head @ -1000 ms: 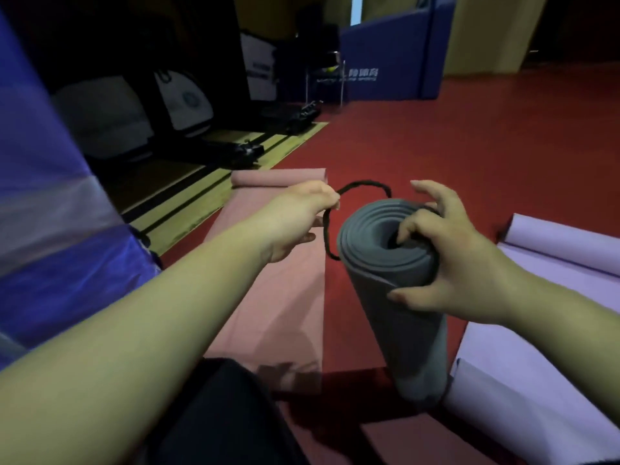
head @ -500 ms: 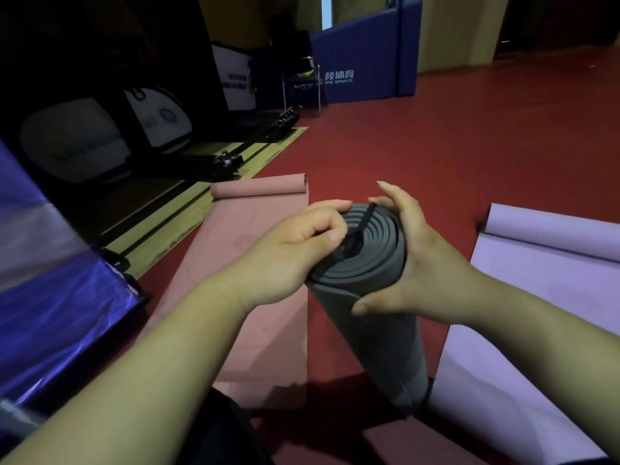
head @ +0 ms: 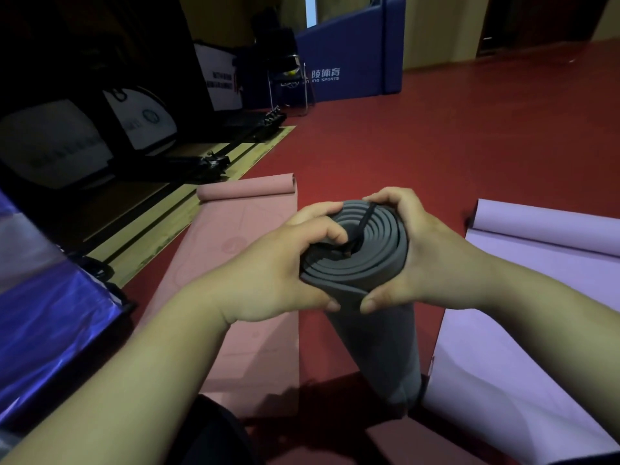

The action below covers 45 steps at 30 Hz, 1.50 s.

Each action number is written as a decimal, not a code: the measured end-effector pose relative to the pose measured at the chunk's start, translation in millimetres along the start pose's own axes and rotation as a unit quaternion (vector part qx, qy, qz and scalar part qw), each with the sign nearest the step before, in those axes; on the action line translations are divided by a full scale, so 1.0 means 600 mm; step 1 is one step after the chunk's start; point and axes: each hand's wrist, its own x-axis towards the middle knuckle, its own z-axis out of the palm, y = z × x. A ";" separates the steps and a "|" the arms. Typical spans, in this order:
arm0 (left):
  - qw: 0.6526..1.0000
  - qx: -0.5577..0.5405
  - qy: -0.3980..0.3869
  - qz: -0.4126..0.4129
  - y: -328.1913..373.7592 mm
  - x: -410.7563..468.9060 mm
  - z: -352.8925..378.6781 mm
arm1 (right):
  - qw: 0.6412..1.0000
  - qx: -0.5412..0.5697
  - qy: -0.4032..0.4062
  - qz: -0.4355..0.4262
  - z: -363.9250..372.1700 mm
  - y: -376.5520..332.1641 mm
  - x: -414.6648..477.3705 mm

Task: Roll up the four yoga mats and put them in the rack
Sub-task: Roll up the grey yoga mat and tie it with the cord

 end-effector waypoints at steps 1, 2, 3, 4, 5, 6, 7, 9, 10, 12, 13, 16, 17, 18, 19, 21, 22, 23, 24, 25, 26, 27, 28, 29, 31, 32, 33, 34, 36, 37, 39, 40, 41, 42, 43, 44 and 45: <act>1.000 -0.003 0.008 0.004 -0.002 0.001 0.002 | 1.000 0.003 0.001 -0.001 -0.003 0.000 0.001; 1.000 -0.005 0.012 0.006 -0.004 0.002 0.002 | 1.000 0.007 0.003 -0.003 -0.007 0.001 0.003; 1.000 -0.010 0.014 0.007 -0.007 0.002 0.002 | 1.000 0.011 0.005 -0.001 -0.011 0.003 0.005; 1.000 -0.018 0.013 0.008 -0.009 0.003 0.002 | 1.000 0.019 0.007 0.003 -0.016 0.006 0.007; 1.000 -0.026 0.010 0.007 -0.010 0.004 0.002 | 0.999 0.037 0.008 0.011 -0.020 0.009 0.009; 0.999 -0.034 0.007 0.007 -0.012 0.004 0.001 | 0.997 0.067 0.012 0.021 -0.024 0.012 0.011; 0.999 -0.040 0.004 0.007 -0.014 0.005 0.001 | 0.994 0.105 0.023 0.030 -0.026 0.014 0.013; 0.998 -0.058 -0.006 0.010 -0.017 0.006 -0.001 | 0.984 0.162 0.062 0.038 -0.026 0.018 0.019; 0.998 -0.068 -0.008 0.010 -0.018 0.006 -0.001 | 0.981 0.168 0.085 0.037 -0.023 0.019 0.022; 0.997 -0.077 -0.004 0.006 -0.022 0.008 -0.004 | 0.980 0.157 0.119 0.032 -0.018 0.021 0.030; 0.997 -0.077 0.001 0.002 -0.024 0.009 -0.005 | 0.980 0.150 0.126 0.031 -0.015 0.021 0.033; 0.997 -0.077 0.016 0.000 -0.027 0.009 -0.006 | 0.982 0.121 0.139 0.027 -0.013 0.019 0.038; 0.997 -0.069 0.028 0.004 -0.026 0.009 -0.003 | 0.983 0.103 0.153 0.022 -0.011 0.019 0.038; 0.997 -0.055 0.046 0.007 -0.025 0.010 0.001 | 0.981 0.087 0.174 0.019 -0.008 0.019 0.038; 0.997 -0.039 0.071 0.007 -0.024 0.011 0.007 | 0.976 0.078 0.201 0.021 -0.004 0.021 0.038; 0.991 -0.027 0.130 -0.004 -0.027 0.017 0.020 | 0.963 0.072 0.259 0.029 0.005 0.024 0.038; 0.986 -0.033 0.162 -0.012 -0.031 0.022 0.027 | 0.956 0.070 0.284 0.036 0.009 0.025 0.039; 0.980 -0.041 0.193 -0.020 -0.034 0.026 0.033 | 0.949 0.064 0.304 0.044 0.010 0.026 0.039; 0.974 -0.038 0.223 -0.027 -0.039 0.032 0.037 | 0.945 0.053 0.320 0.052 0.010 0.027 0.038; 0.967 -0.017 0.251 -0.030 -0.044 0.037 0.041 | 0.940 0.037 0.333 0.061 0.008 0.028 0.037; 0.961 0.016 0.274 -0.025 -0.046 0.041 0.045 | 0.936 0.022 0.344 0.069 0.005 0.029 0.037; 0.956 0.051 0.289 -0.009 -0.045 0.044 0.048 | 0.932 0.016 0.353 0.075 0.003 0.031 0.036; 0.952 0.083 0.295 0.018 -0.044 0.047 0.051 | 0.930 0.017 0.360 0.078 0.000 0.034 0.035; 0.949 0.111 0.291 0.049 -0.044 0.050 0.053 | 0.927 0.022 0.365 0.081 -0.003 0.038 0.034; 0.942 0.159 0.276 0.104 -0.048 0.060 0.057 | 0.922 0.032 0.376 0.087 -0.007 0.047 0.035; 0.938 0.181 0.269 0.120 -0.052 0.065 0.058 | 0.919 0.033 0.381 0.091 -0.008 0.051 0.036; 0.935 0.202 0.260 0.130 -0.055 0.069 0.060 | 0.917 0.033 0.386 0.093 -0.010 0.053 0.036; 0.933 0.222 0.249 0.137 -0.058 0.073 0.063 | 0.916 0.032 0.389 0.094 -0.011 0.054 0.036; 0.932 0.246 0.225 0.142 -0.063 0.076 0.068 | 0.914 0.034 0.393 0.094 -0.012 0.054 0.035; 0.936 0.246 0.212 0.139 -0.066 0.076 0.070 | 0.914 0.035 0.394 0.093 -0.013 0.056 0.035; 0.947 0.237 0.180 0.123 -0.069 0.074 0.072 | 0.914 0.037 0.395 0.090 -0.015 0.057 0.035; 0.952 0.234 0.161 0.112 -0.069 0.072 0.075 | 0.913 0.038 0.396 0.090 -0.015 0.056 0.035; 0.957 0.231 0.149 0.097 -0.070 0.071 0.080 | 0.913 0.039 0.396 0.089 -0.014 0.055 0.036; 0.959 0.227 0.149 0.076 -0.071 0.070 0.087 | 0.914 0.039 0.394 0.086 -0.013 0.053 0.036; 0.960 0.223 0.163 0.052 -0.075 0.071 0.094 | 0.917 0.039 0.389 0.081 -0.010 0.050 0.037; 0.957 0.220 0.185 0.028 -0.078 0.074 0.099 | 0.922 0.037 0.379 0.074 -0.007 0.048 0.038; 0.953 0.221 0.209 0.008 -0.084 0.077 0.101 | 0.928 0.033 0.366 0.064 -0.002 0.046 0.040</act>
